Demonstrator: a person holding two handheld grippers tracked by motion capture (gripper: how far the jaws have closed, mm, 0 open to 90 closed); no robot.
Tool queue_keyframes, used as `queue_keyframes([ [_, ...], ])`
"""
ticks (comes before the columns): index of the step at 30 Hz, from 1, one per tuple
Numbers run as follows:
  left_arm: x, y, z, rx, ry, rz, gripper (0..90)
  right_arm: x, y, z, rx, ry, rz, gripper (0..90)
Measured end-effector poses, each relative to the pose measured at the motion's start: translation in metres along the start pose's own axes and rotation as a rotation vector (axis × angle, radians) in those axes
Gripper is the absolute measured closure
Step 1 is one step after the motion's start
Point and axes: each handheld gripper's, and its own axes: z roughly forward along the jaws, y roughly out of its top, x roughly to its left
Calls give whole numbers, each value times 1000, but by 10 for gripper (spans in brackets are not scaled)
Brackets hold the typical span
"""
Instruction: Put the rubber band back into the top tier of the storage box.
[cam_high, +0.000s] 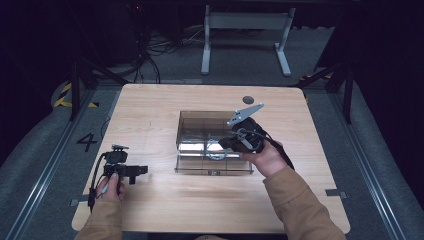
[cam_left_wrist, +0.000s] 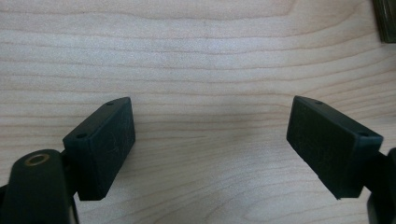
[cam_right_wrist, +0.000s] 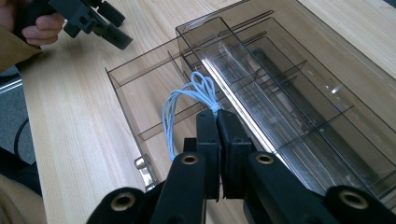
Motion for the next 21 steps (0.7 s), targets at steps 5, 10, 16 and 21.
queue_keyframes([
  [5,0,0,0,0,2,3,161,0,-1,7,12,6,-4,880],
  [10,-1,0,0,-1,3,3,161,1,-4,16,31,9,2,880],
  [16,-1,0,0,-1,4,3,161,2,-7,23,52,23,2,879],
  [21,-1,0,0,0,4,2,161,3,-9,27,61,37,8,879],
])
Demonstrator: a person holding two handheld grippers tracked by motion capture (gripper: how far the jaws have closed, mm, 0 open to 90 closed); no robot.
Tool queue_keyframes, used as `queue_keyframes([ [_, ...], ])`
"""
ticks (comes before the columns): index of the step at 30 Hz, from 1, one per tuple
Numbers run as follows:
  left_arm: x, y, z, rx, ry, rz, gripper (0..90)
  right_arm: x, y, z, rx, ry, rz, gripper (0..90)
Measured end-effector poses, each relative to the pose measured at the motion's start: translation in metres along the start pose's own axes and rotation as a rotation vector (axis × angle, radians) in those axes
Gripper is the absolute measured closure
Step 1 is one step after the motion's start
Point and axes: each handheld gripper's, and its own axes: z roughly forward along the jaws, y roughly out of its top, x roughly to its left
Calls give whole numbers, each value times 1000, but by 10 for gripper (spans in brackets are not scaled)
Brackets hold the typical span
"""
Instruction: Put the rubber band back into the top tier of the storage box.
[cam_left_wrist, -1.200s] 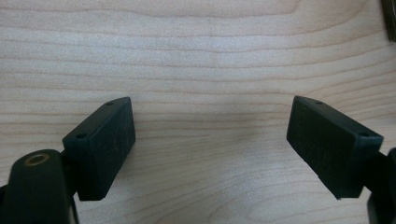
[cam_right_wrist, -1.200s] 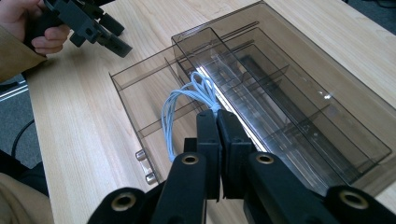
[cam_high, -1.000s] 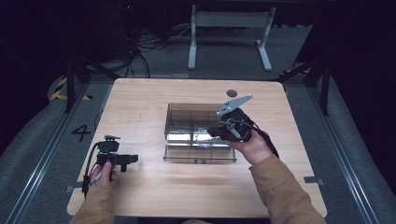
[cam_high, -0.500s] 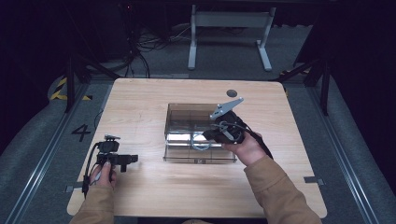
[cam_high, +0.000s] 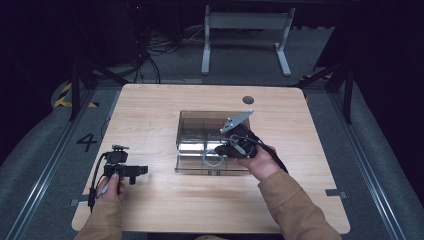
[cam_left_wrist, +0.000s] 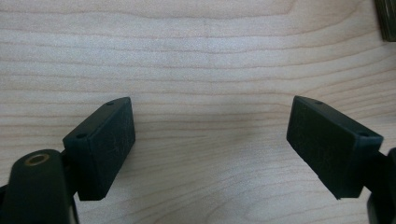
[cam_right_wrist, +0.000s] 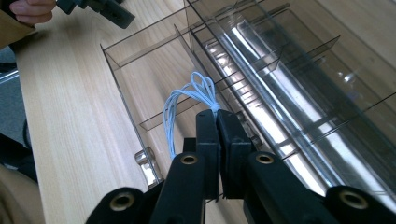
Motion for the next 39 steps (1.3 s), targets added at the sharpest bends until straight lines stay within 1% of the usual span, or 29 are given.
queue_keyframes([
  [2,0,0,0,1,0,0,161,0,-1,1,3,3,4,878],
  [4,0,0,0,2,6,3,161,0,-1,4,19,5,1,878],
  [6,0,0,0,4,-1,3,161,1,-2,5,24,8,-3,878],
  [9,0,0,0,5,-1,4,161,1,-3,7,32,12,-1,876],
  [10,0,0,0,5,-1,5,161,1,-3,8,36,19,-1,876],
  [11,0,0,0,5,-2,4,161,1,-4,8,46,21,4,875],
  [17,0,0,0,5,-1,4,161,-1,-4,12,60,25,14,875],
  [24,0,0,1,3,-2,0,161,-1,-6,15,74,23,26,869],
  [31,0,0,0,5,-1,5,161,-3,-9,18,83,20,38,867],
  [35,0,0,0,5,-2,5,161,-4,-9,19,89,11,34,866],
  [39,0,0,0,5,-1,6,161,-5,-9,20,87,5,38,819],
])
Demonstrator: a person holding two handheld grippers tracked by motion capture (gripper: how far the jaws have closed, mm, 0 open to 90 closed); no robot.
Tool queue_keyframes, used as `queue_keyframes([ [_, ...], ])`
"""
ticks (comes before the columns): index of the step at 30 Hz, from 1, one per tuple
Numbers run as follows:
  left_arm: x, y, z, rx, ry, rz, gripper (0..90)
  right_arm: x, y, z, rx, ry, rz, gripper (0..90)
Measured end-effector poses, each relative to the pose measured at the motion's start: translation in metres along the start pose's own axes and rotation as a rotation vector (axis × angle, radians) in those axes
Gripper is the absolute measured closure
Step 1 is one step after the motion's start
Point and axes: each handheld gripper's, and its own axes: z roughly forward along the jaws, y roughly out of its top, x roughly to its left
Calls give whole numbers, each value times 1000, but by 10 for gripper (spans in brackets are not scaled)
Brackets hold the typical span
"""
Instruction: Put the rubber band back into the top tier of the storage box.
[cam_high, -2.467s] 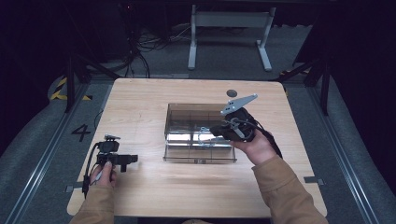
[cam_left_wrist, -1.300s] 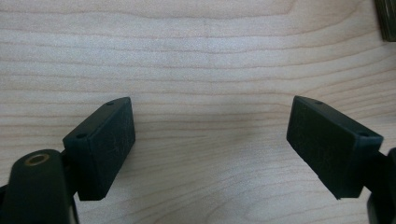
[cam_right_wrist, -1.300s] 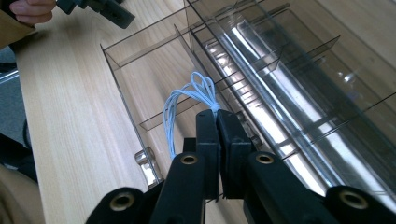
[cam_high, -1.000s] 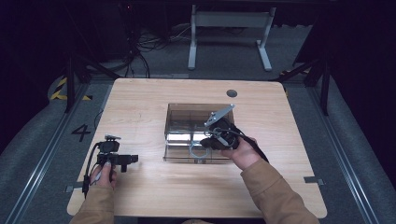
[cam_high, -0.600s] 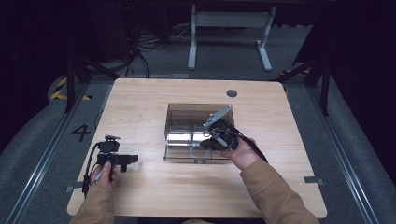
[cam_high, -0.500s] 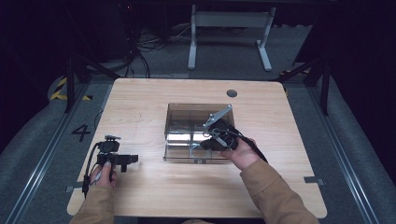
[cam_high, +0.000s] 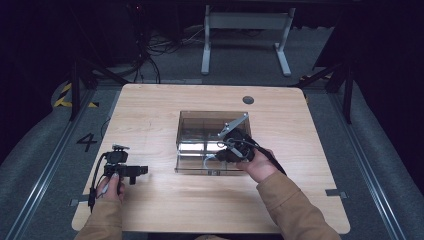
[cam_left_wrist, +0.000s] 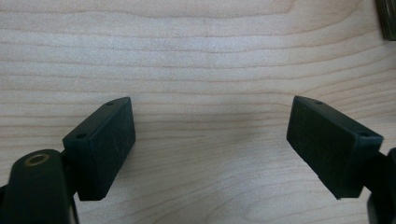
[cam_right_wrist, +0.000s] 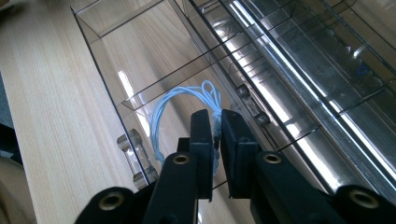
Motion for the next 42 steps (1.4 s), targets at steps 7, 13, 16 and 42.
queue_keyframes([
  [7,0,0,0,-1,2,1,161,0,0,-3,-39,-2,5,643],
  [13,0,0,0,-2,5,-5,161,1,0,-12,-95,-29,3,544],
  [16,0,0,0,-1,3,-3,161,1,-1,-18,-116,-33,3,514],
  [42,0,0,0,0,4,-4,161,-17,-36,-68,-194,-109,73,465],
])
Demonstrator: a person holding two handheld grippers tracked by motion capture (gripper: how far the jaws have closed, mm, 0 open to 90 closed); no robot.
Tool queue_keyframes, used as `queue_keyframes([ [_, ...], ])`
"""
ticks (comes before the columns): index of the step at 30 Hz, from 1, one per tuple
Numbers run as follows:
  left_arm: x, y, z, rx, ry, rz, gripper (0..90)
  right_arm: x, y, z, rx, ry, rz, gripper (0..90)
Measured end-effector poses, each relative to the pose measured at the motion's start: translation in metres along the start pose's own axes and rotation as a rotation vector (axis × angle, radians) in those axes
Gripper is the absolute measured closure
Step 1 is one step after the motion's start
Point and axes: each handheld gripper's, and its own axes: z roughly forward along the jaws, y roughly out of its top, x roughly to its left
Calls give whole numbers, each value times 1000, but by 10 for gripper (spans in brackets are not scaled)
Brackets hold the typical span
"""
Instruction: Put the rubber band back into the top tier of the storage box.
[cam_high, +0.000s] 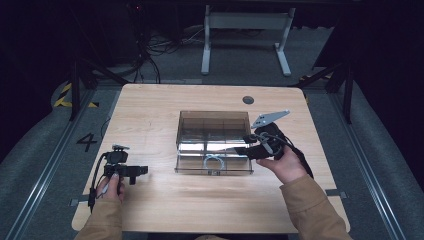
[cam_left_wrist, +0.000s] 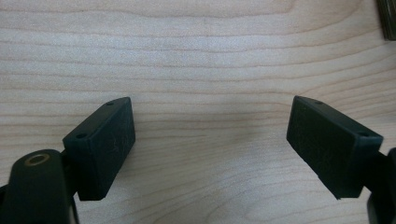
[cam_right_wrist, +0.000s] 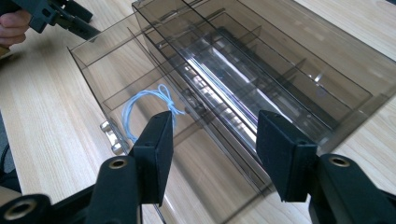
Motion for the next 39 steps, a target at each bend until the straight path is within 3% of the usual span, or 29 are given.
queue_keyframes([
  [10,0,0,0,0,2,0,161,-14,-18,-14,2,-27,40,458],
  [21,0,0,0,0,5,-1,161,-33,-44,-33,-55,-54,72,464],
  [39,1,0,0,-2,-2,-3,160,-67,-83,-25,16,-141,154,411],
])
